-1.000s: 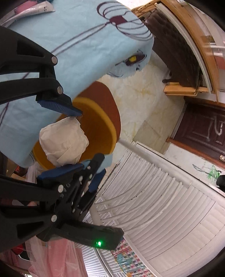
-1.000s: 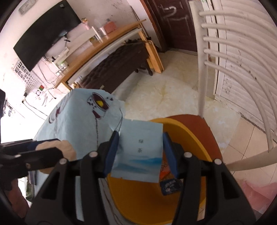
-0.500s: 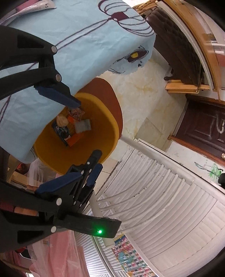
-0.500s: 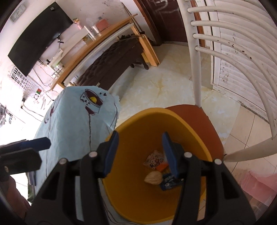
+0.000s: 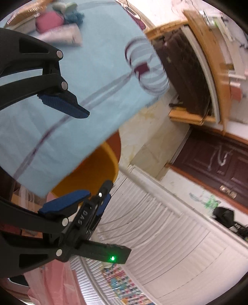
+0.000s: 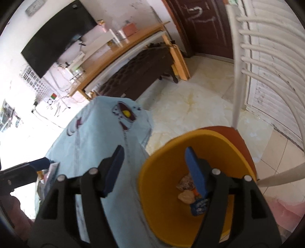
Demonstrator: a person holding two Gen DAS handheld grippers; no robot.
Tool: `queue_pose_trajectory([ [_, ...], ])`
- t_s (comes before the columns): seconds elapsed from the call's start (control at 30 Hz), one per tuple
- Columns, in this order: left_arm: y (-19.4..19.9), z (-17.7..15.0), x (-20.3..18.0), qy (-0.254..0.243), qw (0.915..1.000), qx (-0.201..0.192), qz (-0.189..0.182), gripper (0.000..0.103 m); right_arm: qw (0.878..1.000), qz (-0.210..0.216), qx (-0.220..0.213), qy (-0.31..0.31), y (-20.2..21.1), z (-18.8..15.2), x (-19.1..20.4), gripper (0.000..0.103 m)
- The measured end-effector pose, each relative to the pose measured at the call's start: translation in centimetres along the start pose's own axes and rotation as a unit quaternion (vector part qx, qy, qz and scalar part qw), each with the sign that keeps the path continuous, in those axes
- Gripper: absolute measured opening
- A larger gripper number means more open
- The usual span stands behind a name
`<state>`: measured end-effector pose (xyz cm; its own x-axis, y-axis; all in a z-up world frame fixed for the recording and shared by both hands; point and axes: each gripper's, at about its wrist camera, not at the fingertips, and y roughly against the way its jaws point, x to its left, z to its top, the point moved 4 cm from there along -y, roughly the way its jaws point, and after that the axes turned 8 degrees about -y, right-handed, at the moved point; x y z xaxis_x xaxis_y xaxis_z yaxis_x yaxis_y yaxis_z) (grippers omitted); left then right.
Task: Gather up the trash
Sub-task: 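Move both tools back over the trash on the bed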
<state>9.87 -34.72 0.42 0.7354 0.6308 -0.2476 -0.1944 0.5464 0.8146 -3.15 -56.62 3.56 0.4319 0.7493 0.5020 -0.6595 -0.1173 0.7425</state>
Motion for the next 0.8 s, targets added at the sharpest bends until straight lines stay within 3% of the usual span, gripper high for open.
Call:
queue_pose_trajectory([
  [0.43,9.0,-3.5,10.7,0.077,0.9918,-0.068,0.076,0.073,0.994,0.046,0.032,0.098,-2.5,-2.1,12.0,0.066],
  [0.8,12.4,-8.0,17.1,0.115,0.9852,-0.062,0.111,0.076,0.977,0.084,0.100,0.166,-5.2,-6.6,20.2,0.072],
])
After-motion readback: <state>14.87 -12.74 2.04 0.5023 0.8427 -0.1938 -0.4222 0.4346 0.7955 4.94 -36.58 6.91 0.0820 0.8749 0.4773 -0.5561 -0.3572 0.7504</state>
